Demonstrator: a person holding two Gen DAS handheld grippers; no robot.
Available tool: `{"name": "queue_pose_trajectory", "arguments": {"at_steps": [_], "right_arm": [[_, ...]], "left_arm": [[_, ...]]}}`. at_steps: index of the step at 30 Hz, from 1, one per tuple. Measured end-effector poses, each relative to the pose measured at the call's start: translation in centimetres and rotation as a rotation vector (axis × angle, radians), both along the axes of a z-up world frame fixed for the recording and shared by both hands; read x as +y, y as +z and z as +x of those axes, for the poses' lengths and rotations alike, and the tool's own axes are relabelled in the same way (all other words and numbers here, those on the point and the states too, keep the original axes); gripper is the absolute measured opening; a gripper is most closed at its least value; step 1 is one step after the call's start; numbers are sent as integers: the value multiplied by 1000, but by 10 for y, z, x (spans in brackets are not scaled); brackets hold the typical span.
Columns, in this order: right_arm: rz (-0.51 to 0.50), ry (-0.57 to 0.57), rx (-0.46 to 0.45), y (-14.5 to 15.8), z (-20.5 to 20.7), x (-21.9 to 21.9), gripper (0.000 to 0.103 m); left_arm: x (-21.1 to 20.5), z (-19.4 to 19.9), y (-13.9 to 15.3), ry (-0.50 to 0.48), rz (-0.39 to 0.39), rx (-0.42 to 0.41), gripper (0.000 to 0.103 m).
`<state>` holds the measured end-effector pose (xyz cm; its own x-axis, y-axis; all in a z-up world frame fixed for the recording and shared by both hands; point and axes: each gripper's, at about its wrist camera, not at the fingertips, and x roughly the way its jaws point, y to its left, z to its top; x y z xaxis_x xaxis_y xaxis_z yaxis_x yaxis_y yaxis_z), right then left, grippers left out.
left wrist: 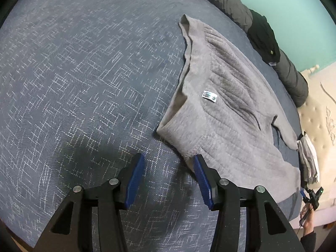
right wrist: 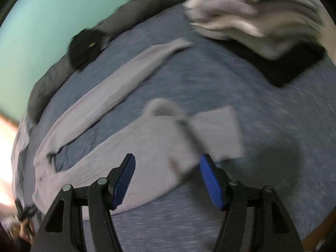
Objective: Fold clothes
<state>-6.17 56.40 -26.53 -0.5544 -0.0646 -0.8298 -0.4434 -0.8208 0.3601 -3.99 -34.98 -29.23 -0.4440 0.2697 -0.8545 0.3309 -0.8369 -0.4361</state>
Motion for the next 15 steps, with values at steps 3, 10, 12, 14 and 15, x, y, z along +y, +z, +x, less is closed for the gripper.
{"name": "queue_pose_trajectory", "arguments": {"at_steps": [3, 10, 12, 14, 15], "right_arm": [[-40, -92, 3, -13, 5, 28, 65], [8, -125, -77, -40, -13, 46, 65], [52, -98, -85, -43, -19, 40, 65], [102, -69, -93, -45, -24, 33, 65], [127, -55, -98, -46, -26, 29, 65]], "left_arm": [[4, -2, 3, -11, -23, -7, 53], [11, -8, 2, 3, -23, -22, 53], [12, -10, 0, 12, -18, -28, 54], [12, -13, -1, 20, -15, -32, 56], [13, -14, -1, 20, -15, -33, 58]]}}
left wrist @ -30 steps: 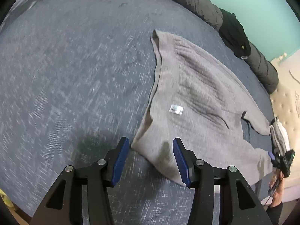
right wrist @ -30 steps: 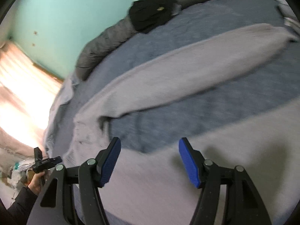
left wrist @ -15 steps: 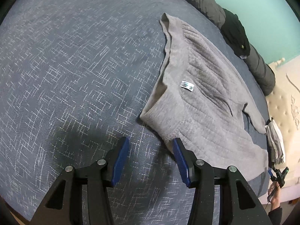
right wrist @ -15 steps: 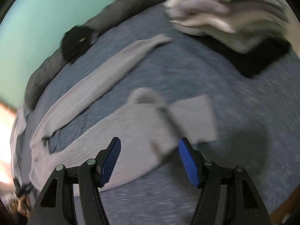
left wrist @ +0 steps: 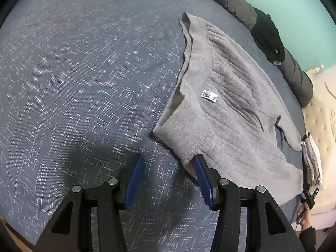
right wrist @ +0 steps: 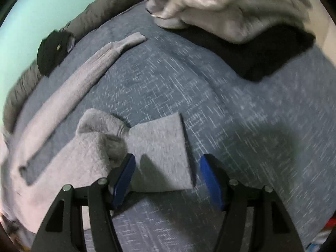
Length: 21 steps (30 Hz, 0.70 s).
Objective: Fold clothes
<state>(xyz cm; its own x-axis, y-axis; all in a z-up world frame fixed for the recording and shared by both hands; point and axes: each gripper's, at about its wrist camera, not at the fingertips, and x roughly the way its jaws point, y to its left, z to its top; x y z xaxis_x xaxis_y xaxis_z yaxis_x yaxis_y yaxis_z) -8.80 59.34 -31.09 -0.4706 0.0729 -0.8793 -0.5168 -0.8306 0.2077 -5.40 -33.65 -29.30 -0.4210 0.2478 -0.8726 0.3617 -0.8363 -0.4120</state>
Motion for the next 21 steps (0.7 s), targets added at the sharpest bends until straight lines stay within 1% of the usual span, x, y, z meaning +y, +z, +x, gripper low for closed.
{"name": "queue_pose_trajectory", "arguments": {"at_steps": [1, 2, 3, 4, 5, 6, 8, 10, 15, 21], "right_arm": [[-1, 10, 2, -2, -1, -3, 60], [2, 20, 1, -3, -1, -5, 50], [9, 29, -2, -4, 0, -7, 47], [7, 47, 4, -4, 0, -9, 39], [1, 68, 13, -4, 0, -12, 26], [0, 85, 16, -4, -1, -15, 20], [15, 111, 24, 0, -2, -19, 13], [36, 128, 45, 7, -4, -20, 12], [105, 108, 115, 39, 0, -1, 10], [198, 79, 113, 68, -6, 38, 9]], "left_arm": [[1, -1, 0, 0, -1, -1, 58], [2, -3, 0, -1, -4, -3, 59], [4, -6, -1, -3, -8, -4, 59], [6, -9, -2, -5, -11, -5, 59], [7, -10, -2, -7, -16, -6, 59], [9, -13, -2, -7, -19, -7, 59], [11, -17, -3, -3, -19, -7, 59], [11, -20, -4, 5, -14, -4, 59], [10, -23, -4, 5, -15, 4, 59], [11, -24, -3, 17, -16, 22, 59]]}}
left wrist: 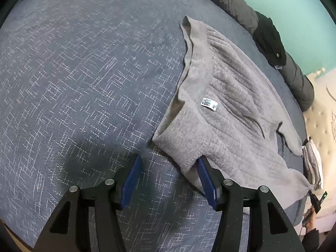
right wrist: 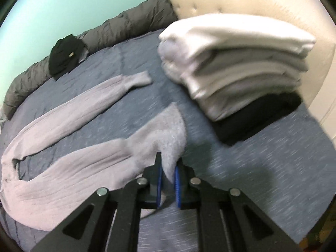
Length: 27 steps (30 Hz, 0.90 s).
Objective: Fold clothes
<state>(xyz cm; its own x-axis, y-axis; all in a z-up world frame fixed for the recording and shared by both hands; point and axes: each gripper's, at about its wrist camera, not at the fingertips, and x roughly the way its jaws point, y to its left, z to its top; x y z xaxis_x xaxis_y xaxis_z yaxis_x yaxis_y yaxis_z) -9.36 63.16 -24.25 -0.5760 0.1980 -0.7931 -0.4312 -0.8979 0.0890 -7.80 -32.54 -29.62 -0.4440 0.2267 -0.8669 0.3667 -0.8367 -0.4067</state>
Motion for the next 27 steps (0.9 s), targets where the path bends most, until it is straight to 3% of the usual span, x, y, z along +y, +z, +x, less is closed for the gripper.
{"name": "queue_pose_trajectory", "arguments": {"at_steps": [10, 14, 21, 27], "right_arm": [[13, 32, -47, -6, -14, 0, 9], [-10, 25, -53, -13, -11, 0, 9], [-27, 20, -51, -14, -9, 1, 9], [-20, 34, -60, -13, -8, 1, 9]], "left_arm": [[-7, 10, -5, 77, 102, 36, 59], [-10, 22, 6, 120, 155, 102, 59], [-14, 28, 0, 138, 169, 69, 64], [-5, -4, -17, 151, 196, 79, 64]]}}
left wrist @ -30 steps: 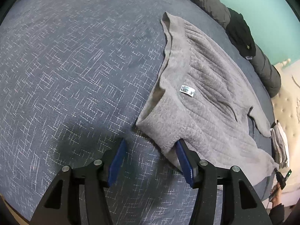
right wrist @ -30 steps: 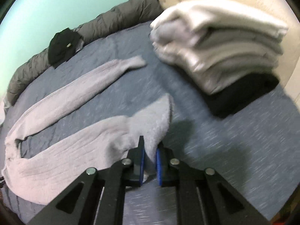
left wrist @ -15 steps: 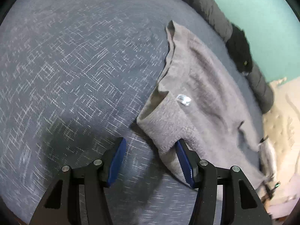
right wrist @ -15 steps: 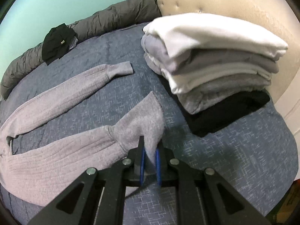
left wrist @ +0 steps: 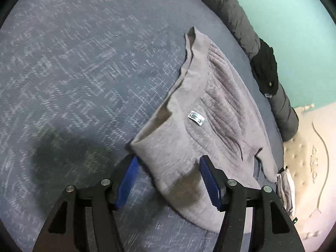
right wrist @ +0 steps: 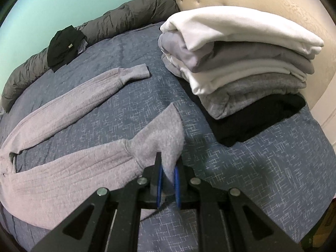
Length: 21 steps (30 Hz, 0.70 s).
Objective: Fold clothes
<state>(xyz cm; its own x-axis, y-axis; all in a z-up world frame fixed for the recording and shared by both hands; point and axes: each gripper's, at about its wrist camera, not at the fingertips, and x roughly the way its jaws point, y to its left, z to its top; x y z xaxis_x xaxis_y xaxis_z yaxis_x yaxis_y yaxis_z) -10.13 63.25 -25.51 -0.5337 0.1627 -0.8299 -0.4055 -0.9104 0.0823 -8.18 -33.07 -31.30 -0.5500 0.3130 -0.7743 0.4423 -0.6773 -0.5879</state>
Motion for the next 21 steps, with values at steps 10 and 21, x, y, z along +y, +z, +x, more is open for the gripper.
{"name": "queue_pose_trajectory", "arguments": {"at_steps": [10, 21], "right_arm": [[1, 22, -12, 10, -2, 3, 9], [-29, 43, -136, -19, 5, 6, 9]], "left_arm": [[-24, 2, 35, 36, -60, 55, 10], [-48, 22, 12, 63, -39, 1, 10]]}}
